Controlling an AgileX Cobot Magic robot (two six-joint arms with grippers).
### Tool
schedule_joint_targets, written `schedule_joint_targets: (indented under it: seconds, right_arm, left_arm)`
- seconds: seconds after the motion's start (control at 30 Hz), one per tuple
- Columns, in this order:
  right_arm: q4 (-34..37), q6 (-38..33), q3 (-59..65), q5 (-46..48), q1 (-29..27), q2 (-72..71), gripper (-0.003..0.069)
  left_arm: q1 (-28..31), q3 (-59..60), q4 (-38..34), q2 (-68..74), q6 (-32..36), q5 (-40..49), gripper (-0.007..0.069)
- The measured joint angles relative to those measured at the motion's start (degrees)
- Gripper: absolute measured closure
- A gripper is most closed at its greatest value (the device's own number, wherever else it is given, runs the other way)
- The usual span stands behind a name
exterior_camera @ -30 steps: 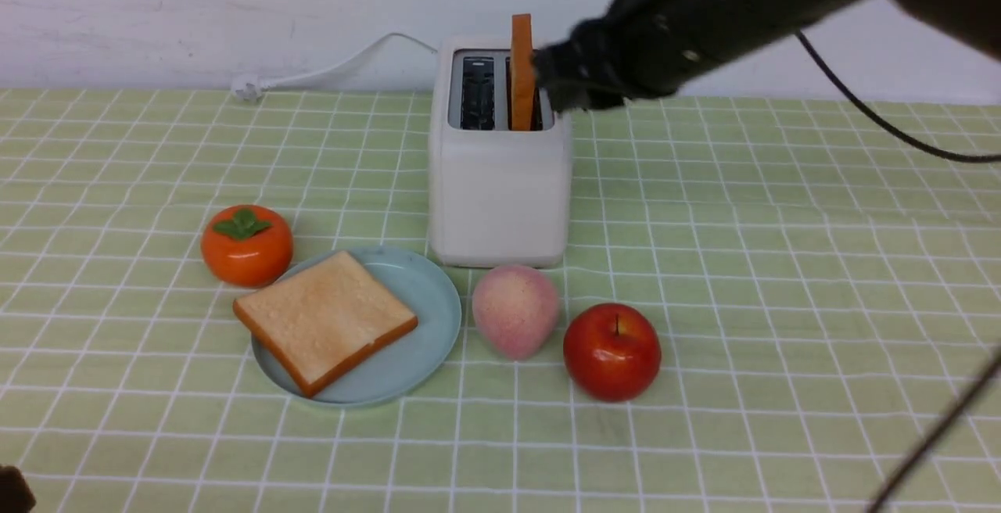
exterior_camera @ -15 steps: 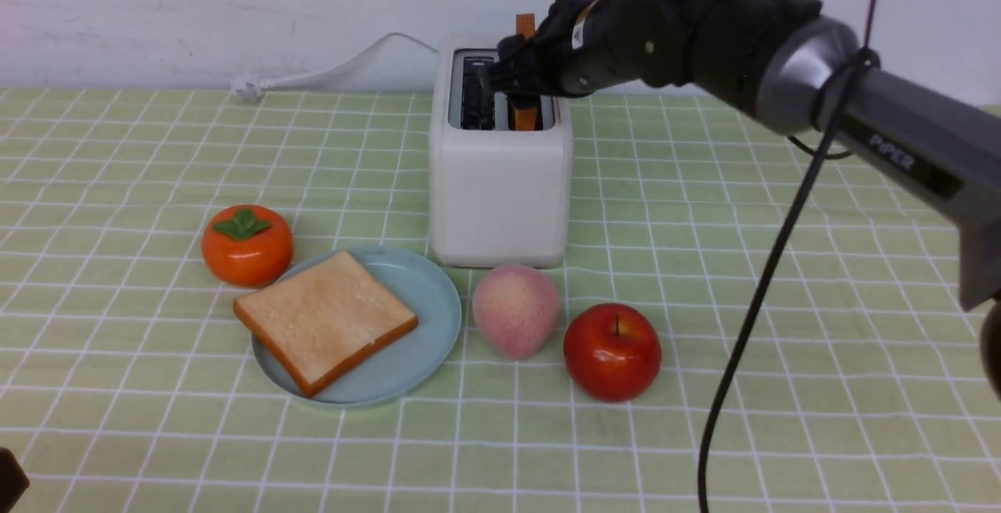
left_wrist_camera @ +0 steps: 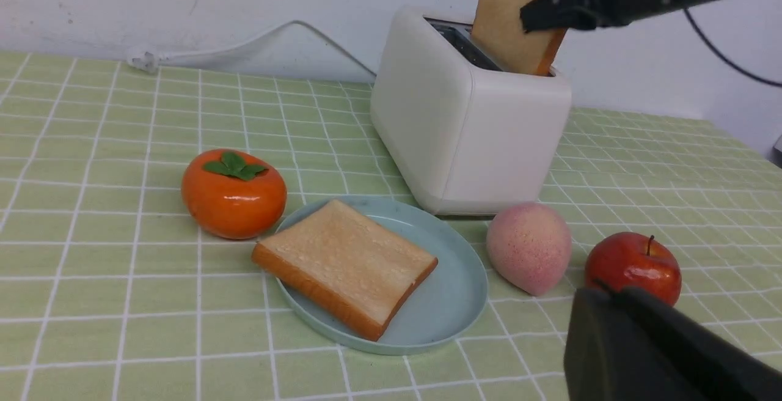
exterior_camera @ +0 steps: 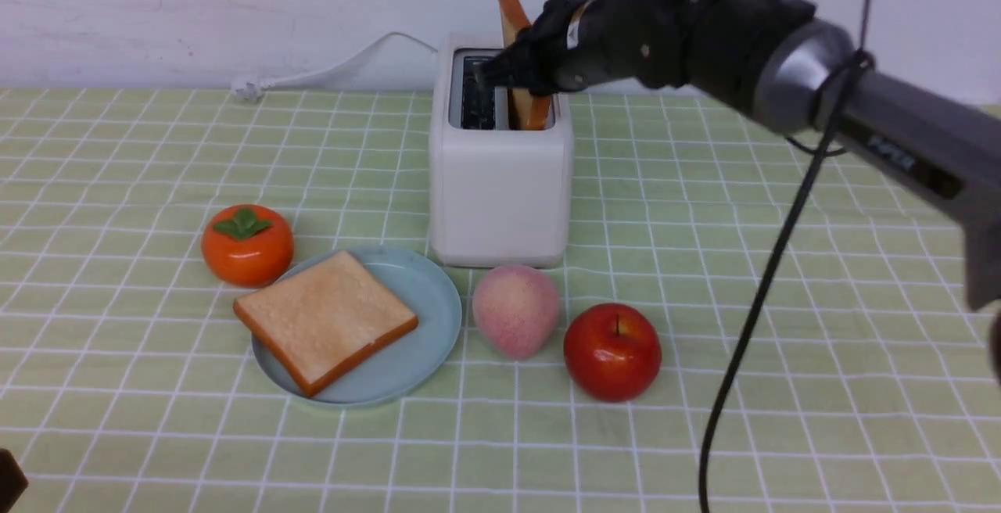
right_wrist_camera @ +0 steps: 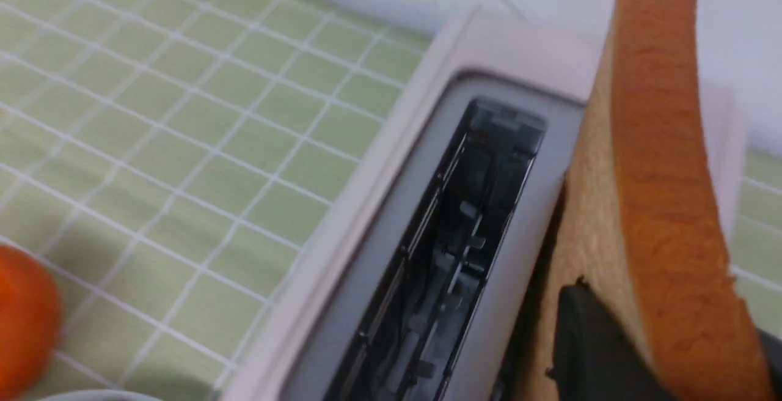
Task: Take toasted bread from bread machine on green coffee tablecloth place on plate.
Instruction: 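Grasp the toast slice in the toaster and pull it up out of the slot with the right gripper, then place the held slice of bread on top of the slice on the plate with the right gripper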
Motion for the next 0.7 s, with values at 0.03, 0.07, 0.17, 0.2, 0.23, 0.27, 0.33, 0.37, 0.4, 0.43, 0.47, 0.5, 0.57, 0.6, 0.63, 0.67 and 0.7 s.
schedule_joint_targets:
  seconds: [0.03, 0.07, 0.17, 0.2, 0.23, 0.27, 0.33, 0.37, 0.4, 0.43, 0.47, 0.5, 0.57, 0.6, 0.63, 0.67, 0.7]
  right_arm:
    - [0.0, -0.07, 0.0, 0.19, 0.0, -0.35, 0.054]
    - [-0.05, -0.91, 0.0, 1.59, 0.69, -2.85, 0.054]
    - [0.06, -3.48, 0.0, 5.17, 2.79, -9.04, 0.054]
    - [0.38, -4.55, 0.0, 6.81, 3.49, -10.59, 0.054]
    - [0.95, -5.6, 0.0, 8.86, 4.68, -12.71, 0.054]
    - [1.83, -6.67, -0.07, 11.47, 5.57, -13.9, 0.054]
    - [4.37, -8.8, 0.18, 16.6, 8.06, -15.81, 0.054]
    - [6.44, -10.4, 1.3, 19.6, 9.76, -16.59, 0.054]
    - [8.26, -11.95, 3.03, 21.4, 11.32, -16.88, 0.054]
    - [9.69, -13.65, 5.41, 22.08, 13.02, -16.87, 0.054]
    - [10.49, -15.32, 8.17, 21.62, 14.35, -16.66, 0.054]
    - [10.62, -16.72, 11.0, 20.07, 15.86, -16.08, 0.054]
    - [9.97, -18.18, 15.54, 14.99, 17.93, -14.46, 0.054]
    - [8.93, -18.4, 17.11, 12.36, 18.25, -13.34, 0.054]
    - [8.0, -18.39, 18.61, 9.06, 18.27, -12.19, 0.054]
    - [6.23, -18.29, 19.69, 5.69, 18.08, -11.04, 0.054]
    - [4.93, -18.11, 20.02, 3.74, 17.88, -9.91, 0.054]
  left_arm:
    - [0.0, 0.0, 0.0, 0.0, 0.0, 0.0, 0.0638]
    - [0.0, 0.0, 0.06, 0.0, 0.0, 0.05, 0.0638]
    - [0.0, 0.0, 0.27, 0.0, 0.0, 0.07, 0.0638]
    - [0.0, 0.0, 0.34, 0.0, 0.0, 0.07, 0.0638]
    - [0.0, 0.0, 0.39, 0.0, 0.0, 0.14, 0.0638]
    - [0.0, 0.0, 0.39, 0.0, 0.0, 0.22, 0.0638]
    - [0.0, 0.0, 0.51, 0.0, 0.0, 1.14, 0.0638]
    - [0.0, 0.0, 0.56, 0.0, 0.0, 2.58, 0.0638]
    - [0.0, 0.0, 0.56, 0.0, 0.0, 3.77, 0.0638]
    - [0.0, 0.0, 0.56, 0.0, -0.23, 4.73, 0.0638]
    - [0.0, 0.0, 0.38, 0.0, -0.81, 5.84, 0.0638]
    - [0.0, 0.0, -0.05, 0.0, -1.82, 6.33, 0.0638]
    - [0.0, 0.31, -1.08, 0.0, -2.68, 5.96, 0.0638]
    - [0.0, 0.81, -1.29, 0.0, -2.68, 4.96, 0.0638]
    - [0.0, 1.54, -1.29, 0.0, -2.31, 3.71, 0.0638]
    - [0.0, 2.38, -1.29, 0.0, -1.57, 2.34, 0.0638]
    - [0.0, 3.24, -1.39, 0.0, -1.07, 1.21, 0.0638]
